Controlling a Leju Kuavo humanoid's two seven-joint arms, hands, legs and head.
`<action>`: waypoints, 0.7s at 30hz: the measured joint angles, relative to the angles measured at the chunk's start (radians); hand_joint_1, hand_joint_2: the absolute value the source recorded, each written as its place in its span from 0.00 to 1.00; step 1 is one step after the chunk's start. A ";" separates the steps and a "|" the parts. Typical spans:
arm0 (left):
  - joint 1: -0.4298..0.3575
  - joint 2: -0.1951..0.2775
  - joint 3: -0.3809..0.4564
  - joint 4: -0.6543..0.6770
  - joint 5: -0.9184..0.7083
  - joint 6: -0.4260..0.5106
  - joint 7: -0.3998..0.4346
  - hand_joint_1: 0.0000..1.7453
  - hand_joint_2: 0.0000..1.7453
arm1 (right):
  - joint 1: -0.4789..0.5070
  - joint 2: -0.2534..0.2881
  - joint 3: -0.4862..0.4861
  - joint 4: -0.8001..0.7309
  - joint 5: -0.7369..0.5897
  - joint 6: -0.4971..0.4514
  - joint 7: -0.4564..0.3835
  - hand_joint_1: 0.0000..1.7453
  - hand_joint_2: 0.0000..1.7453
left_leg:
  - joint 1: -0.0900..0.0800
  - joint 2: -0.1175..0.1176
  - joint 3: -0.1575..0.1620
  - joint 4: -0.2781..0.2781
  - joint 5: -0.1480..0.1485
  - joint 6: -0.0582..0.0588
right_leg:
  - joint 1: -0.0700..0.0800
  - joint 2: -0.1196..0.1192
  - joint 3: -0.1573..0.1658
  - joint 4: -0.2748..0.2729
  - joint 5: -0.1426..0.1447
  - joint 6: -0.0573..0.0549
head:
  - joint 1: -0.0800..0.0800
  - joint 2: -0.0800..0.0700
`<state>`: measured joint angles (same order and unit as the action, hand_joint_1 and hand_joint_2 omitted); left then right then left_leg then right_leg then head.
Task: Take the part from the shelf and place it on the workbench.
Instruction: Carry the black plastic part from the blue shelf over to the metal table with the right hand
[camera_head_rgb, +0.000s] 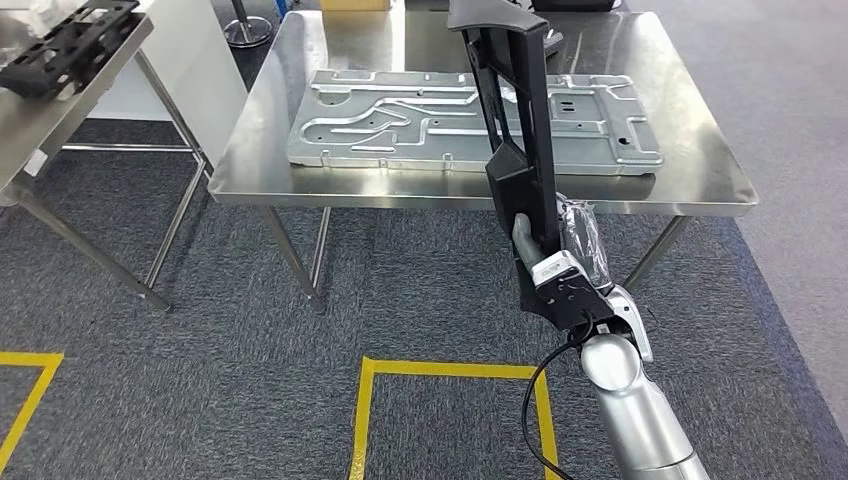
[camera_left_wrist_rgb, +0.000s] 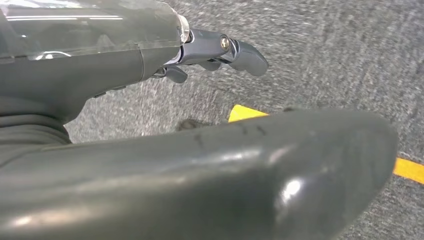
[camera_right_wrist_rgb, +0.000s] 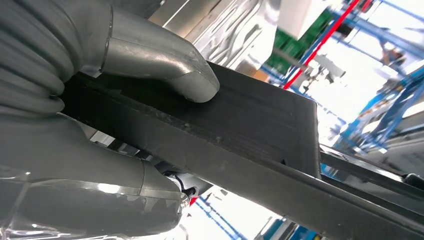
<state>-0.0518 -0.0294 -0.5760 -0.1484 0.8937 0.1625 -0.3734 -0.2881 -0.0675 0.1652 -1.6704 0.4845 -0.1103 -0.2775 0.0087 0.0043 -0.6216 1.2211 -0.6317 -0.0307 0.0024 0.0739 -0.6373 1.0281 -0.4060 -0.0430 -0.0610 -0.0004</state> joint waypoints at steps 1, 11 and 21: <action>0.001 0.000 0.000 0.000 0.001 0.000 0.000 0.00 0.00 | 0.000 0.000 0.000 0.002 0.000 0.000 0.002 1.00 1.00 | 0.000 -0.013 0.009 -0.065 0.060 0.005 | 0.000 0.013 0.008 0.000 -0.005 0.002 | 0.000 0.000; -0.002 -0.002 0.000 0.000 0.003 0.000 0.001 0.00 0.00 | -0.025 0.000 -0.004 0.020 0.046 0.009 0.096 1.00 1.00 | 0.002 -0.022 0.064 -0.242 0.198 0.053 | -0.003 -0.049 -0.063 0.153 -0.105 0.053 | 0.001 0.000; -0.006 -0.004 -0.019 0.000 -0.018 -0.001 0.011 0.00 0.00 | -0.118 0.030 0.071 0.126 0.188 0.057 0.228 1.00 1.00 | -0.003 0.006 0.084 -0.227 0.150 0.014 | -0.013 -0.077 0.006 0.000 -0.022 0.042 | 0.001 0.000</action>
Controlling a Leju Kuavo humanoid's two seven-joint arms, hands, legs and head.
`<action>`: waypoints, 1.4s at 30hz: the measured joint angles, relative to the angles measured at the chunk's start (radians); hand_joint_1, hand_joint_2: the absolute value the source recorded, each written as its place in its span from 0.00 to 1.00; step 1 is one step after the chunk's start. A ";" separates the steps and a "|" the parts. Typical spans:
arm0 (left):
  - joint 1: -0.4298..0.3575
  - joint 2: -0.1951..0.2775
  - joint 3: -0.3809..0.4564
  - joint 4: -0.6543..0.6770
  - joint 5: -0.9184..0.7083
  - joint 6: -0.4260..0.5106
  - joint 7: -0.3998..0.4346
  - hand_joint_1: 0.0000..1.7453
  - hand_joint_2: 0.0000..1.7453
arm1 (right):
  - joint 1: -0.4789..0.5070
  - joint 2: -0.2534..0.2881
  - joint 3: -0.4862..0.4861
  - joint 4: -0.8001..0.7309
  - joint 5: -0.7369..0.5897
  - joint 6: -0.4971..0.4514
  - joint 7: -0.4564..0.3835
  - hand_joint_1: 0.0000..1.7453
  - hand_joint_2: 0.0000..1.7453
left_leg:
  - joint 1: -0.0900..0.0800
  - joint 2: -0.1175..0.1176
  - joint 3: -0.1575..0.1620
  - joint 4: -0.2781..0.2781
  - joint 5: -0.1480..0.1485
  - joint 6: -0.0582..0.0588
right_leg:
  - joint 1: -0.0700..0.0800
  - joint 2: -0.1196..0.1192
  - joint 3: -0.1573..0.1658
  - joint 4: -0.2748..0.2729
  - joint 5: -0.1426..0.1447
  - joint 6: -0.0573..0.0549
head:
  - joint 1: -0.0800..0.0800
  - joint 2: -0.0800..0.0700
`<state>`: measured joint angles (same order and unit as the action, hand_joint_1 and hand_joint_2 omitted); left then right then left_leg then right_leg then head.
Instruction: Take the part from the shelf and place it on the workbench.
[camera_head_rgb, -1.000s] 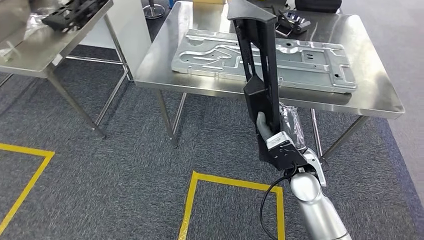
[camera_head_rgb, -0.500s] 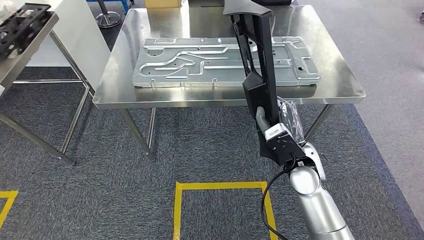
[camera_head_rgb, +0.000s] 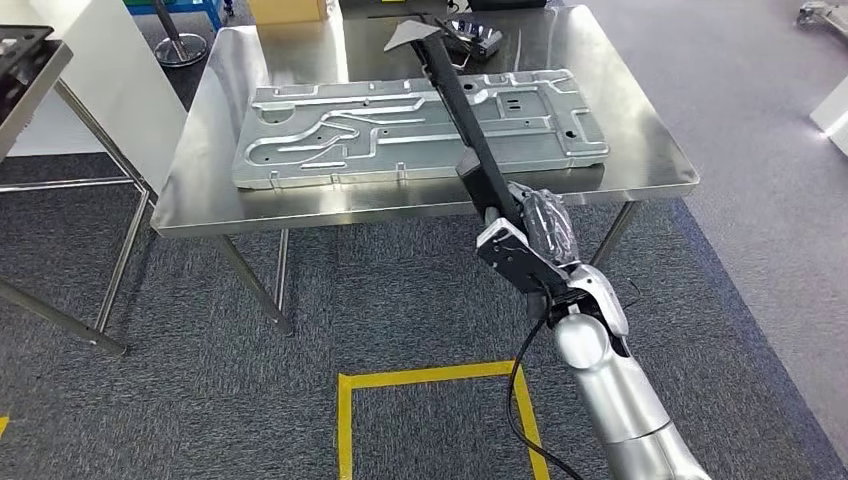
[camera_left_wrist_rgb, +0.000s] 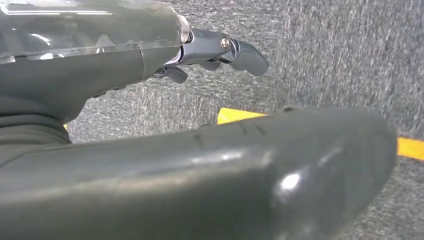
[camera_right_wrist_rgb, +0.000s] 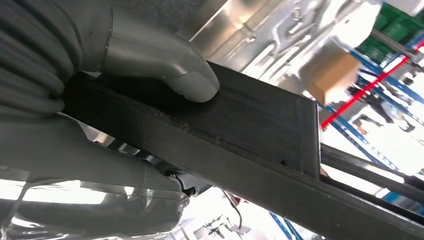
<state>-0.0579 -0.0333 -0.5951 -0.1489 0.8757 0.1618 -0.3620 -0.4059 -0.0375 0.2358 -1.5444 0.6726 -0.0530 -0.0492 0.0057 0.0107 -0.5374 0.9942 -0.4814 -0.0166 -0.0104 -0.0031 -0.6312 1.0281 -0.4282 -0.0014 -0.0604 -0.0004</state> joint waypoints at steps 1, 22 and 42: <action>-0.001 0.000 -0.002 0.000 -0.002 0.000 0.000 0.00 0.00 | -0.009 0.008 0.012 0.014 0.009 0.001 0.008 1.00 1.00 | 0.002 0.001 0.004 0.001 -0.005 -0.006 | 0.000 0.002 0.004 -0.001 -0.003 -0.007 | 0.000 0.000; 0.006 0.009 -0.029 0.003 -0.007 0.000 0.011 0.00 0.00 | -0.226 0.116 0.093 0.164 0.012 0.038 0.088 1.00 1.00 | -0.008 -0.010 -0.010 -0.047 0.066 0.049 | 0.002 0.015 -0.036 0.219 -0.148 0.011 | 0.000 0.000; 0.005 0.003 -0.030 0.003 -0.003 0.000 0.016 0.00 0.00 | -0.336 0.162 0.162 0.207 0.034 0.087 0.123 1.00 1.00 | 0.009 -0.011 -0.120 0.115 0.043 0.001 | 0.007 0.017 0.038 -0.001 -0.022 -0.027 | 0.000 0.000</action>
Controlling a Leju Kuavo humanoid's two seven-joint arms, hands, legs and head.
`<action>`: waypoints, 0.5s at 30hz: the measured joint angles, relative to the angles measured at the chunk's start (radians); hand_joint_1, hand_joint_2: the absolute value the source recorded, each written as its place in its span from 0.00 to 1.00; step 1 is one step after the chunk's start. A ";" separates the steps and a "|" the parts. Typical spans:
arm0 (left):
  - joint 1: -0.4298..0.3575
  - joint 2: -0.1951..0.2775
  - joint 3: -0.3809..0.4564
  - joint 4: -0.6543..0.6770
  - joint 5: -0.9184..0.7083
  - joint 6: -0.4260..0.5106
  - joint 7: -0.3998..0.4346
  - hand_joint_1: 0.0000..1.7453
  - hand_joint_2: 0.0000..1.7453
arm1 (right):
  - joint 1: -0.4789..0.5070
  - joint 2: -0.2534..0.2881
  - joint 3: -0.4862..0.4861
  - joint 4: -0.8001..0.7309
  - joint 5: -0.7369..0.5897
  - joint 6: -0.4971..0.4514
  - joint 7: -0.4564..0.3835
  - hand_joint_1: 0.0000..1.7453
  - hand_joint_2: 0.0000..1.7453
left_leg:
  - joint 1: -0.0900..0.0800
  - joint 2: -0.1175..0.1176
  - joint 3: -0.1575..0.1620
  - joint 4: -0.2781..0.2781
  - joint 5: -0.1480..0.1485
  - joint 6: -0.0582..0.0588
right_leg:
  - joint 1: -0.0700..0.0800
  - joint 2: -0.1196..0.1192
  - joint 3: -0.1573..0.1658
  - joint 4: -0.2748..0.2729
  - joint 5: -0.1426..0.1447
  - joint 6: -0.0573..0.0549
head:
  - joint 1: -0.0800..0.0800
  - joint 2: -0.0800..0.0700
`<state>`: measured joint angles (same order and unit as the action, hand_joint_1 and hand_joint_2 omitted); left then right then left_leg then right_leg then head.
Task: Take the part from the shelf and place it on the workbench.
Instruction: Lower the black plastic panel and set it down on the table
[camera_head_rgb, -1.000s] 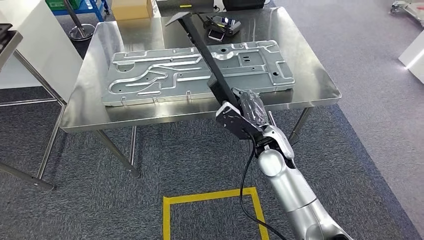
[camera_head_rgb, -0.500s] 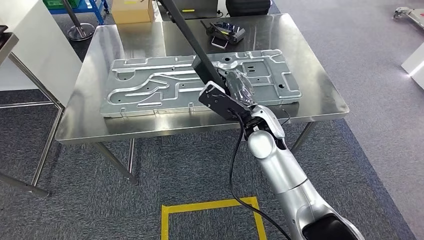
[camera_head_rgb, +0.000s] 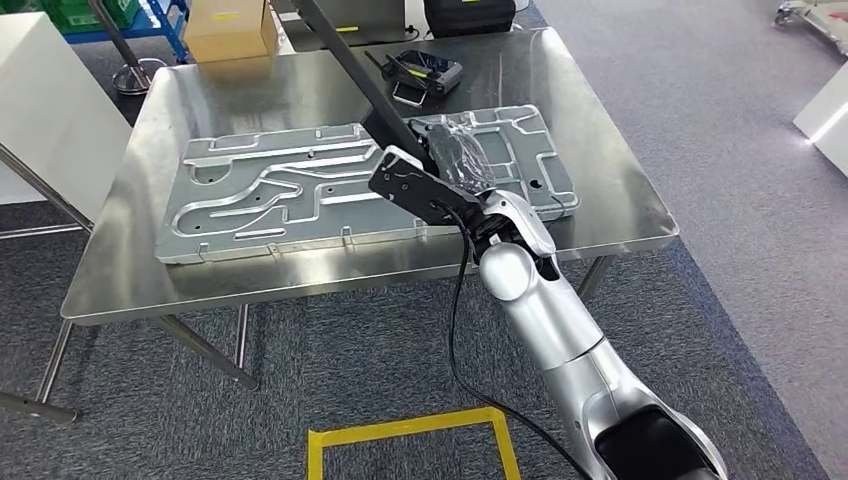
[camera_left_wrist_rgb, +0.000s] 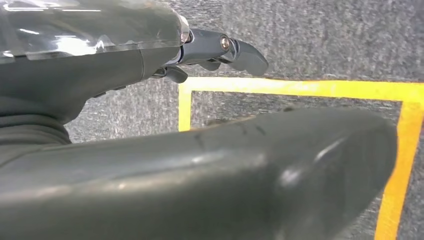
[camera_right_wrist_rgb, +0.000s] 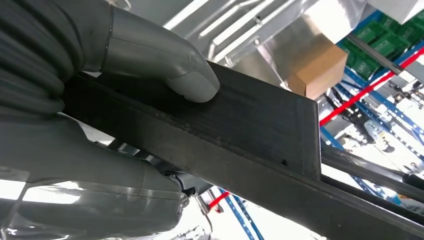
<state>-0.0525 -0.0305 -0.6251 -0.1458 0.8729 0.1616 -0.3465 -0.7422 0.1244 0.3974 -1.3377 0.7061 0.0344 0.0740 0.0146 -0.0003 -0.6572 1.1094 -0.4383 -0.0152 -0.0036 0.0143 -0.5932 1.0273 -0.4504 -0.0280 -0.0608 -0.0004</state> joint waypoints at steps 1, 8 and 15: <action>-0.001 0.001 0.000 0.000 0.000 0.000 0.001 0.00 0.00 | -0.005 0.002 0.001 0.003 0.000 0.001 0.001 1.00 1.00 | -0.005 0.000 0.014 -0.054 0.022 0.009 | 0.001 0.001 0.004 -0.001 -0.004 0.002 | 0.000 0.000; -0.003 0.001 0.000 0.000 0.003 -0.001 0.006 0.00 0.00 | -0.027 0.005 0.007 0.021 0.010 0.012 0.014 1.00 1.00 | -0.002 0.001 0.062 -0.134 0.040 0.031 | -0.001 -0.004 -0.028 0.084 -0.065 0.035 | 0.000 0.000; -0.002 -0.001 -0.001 0.000 0.002 -0.002 0.008 0.00 0.00 | -0.040 0.004 0.012 0.045 0.025 0.041 0.036 1.00 1.00 | -0.003 -0.002 0.093 -0.112 -0.007 0.023 | -0.016 -0.014 -0.108 0.117 0.019 0.049 | 0.000 0.000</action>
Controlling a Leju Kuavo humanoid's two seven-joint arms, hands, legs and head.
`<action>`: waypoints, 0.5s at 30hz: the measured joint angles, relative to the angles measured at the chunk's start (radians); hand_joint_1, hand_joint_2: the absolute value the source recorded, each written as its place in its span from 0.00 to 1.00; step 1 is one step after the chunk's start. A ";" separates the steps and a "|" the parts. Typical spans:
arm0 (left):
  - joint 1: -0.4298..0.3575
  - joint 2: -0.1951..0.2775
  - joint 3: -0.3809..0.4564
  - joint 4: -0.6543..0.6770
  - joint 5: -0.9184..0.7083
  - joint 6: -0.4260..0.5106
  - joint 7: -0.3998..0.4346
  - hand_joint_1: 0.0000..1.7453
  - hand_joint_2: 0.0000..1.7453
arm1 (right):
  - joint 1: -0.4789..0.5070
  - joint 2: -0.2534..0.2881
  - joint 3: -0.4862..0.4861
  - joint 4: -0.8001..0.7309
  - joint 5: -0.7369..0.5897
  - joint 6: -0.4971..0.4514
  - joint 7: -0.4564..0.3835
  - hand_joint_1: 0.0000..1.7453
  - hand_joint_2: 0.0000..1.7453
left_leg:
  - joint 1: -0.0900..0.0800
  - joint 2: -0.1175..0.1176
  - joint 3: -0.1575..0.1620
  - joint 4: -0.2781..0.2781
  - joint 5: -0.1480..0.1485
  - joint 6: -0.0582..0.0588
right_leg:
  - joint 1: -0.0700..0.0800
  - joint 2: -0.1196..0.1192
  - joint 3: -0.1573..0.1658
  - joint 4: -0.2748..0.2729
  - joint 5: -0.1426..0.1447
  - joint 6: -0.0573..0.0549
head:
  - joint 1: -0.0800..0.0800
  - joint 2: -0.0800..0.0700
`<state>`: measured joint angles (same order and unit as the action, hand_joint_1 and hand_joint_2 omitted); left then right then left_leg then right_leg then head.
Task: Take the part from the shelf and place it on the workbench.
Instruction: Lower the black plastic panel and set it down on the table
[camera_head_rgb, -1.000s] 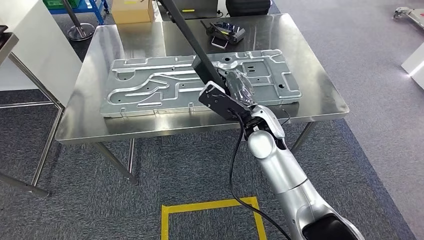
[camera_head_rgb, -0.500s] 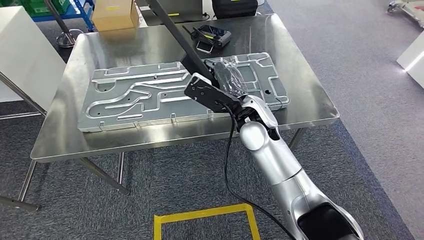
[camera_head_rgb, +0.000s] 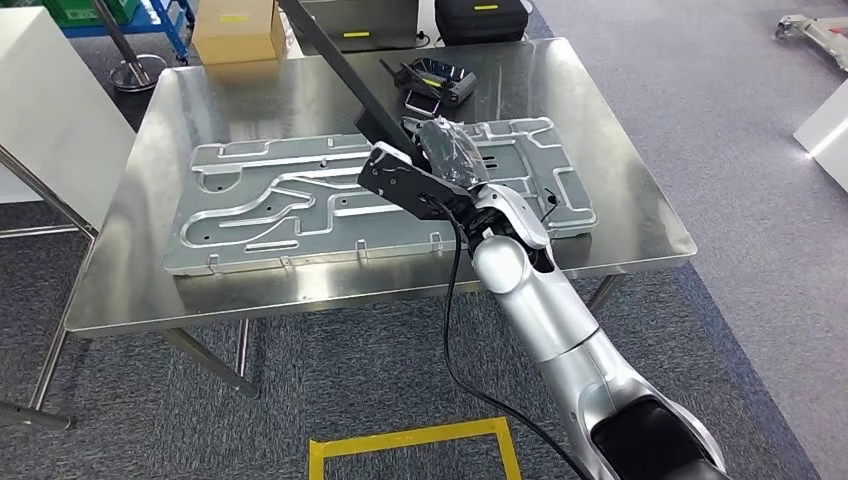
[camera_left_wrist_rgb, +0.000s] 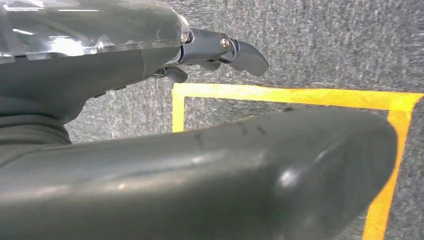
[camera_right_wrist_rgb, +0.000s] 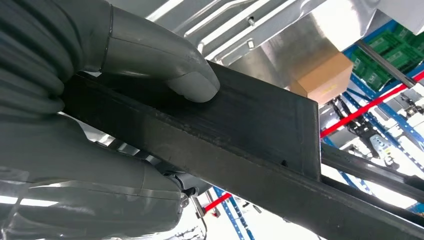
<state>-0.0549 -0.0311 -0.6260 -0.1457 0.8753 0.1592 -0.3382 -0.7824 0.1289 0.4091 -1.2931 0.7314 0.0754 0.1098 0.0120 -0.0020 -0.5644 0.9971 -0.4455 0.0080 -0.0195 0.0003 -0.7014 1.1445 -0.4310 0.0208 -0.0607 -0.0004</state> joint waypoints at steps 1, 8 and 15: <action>-0.001 0.000 0.000 0.000 0.000 -0.001 0.001 0.00 0.00 | -0.010 0.000 0.003 0.007 0.011 0.020 0.011 1.00 1.00 | -0.002 0.000 0.001 0.009 -0.010 -0.005 | 0.000 -0.001 0.021 -0.053 0.022 -0.003 | 0.000 0.000; -0.008 0.003 -0.008 0.000 0.006 -0.009 0.011 0.00 0.00 | -0.121 0.021 0.073 0.156 0.106 0.183 0.066 1.00 1.00 | -0.001 0.003 -0.034 0.101 -0.076 -0.045 | -0.001 0.005 0.052 -0.106 0.012 -0.044 | -0.001 0.000; -0.005 0.004 -0.010 0.000 0.027 -0.011 0.018 0.00 0.00 | -0.188 0.066 0.180 0.345 0.146 0.274 0.042 1.00 1.00 | 0.000 0.003 -0.118 0.155 -0.005 -0.040 | 0.007 0.008 0.095 -0.106 -0.022 -0.048 | -0.001 0.000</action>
<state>-0.0600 -0.0268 -0.6362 -0.1457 0.9024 0.1481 -0.3206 -0.9701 0.1946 0.5894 -0.9480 0.8774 0.3492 0.1522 0.0116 0.0008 -0.6827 1.1524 -0.4502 -0.0324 -0.0121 0.0085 -0.6068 1.0383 -0.4526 -0.0275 -0.0615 -0.0004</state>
